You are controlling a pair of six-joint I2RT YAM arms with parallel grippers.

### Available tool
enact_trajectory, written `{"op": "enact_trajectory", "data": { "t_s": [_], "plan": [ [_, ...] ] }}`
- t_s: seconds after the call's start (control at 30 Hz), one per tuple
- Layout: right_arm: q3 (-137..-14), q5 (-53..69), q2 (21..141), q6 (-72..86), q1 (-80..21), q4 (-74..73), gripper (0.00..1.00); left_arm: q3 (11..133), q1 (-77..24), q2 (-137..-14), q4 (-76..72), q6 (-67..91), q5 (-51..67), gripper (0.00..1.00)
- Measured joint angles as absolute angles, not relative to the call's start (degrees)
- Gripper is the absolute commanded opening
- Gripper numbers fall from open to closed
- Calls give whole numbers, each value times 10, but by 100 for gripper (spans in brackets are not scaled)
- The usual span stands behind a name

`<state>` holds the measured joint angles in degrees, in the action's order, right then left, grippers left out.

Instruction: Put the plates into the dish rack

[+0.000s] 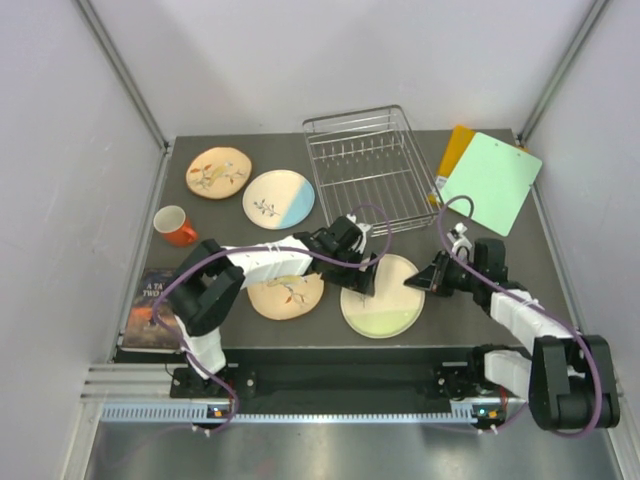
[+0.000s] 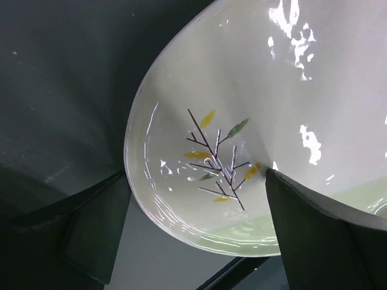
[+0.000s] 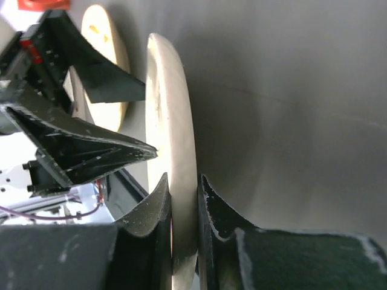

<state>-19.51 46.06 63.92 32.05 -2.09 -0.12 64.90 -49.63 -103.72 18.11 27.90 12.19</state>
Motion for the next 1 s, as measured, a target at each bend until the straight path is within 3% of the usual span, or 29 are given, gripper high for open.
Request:
{"op": "enact_trajectory", "data": {
  "t_s": [0.3,0.63,0.83,1.0],
  "plan": [
    [-200,509,592,309,-20,46,0,693,-495,-1005,248,162,104,99],
    [-292,722,596,303,-12,47,0,808,-398,-791,291,41,105,98],
    [-419,783,651,240,16,-51,0,810,-375,-700,282,-10,54,99],
    [-526,779,767,401,59,106,0,768,-351,-691,261,-42,15,99]
  ]
}}
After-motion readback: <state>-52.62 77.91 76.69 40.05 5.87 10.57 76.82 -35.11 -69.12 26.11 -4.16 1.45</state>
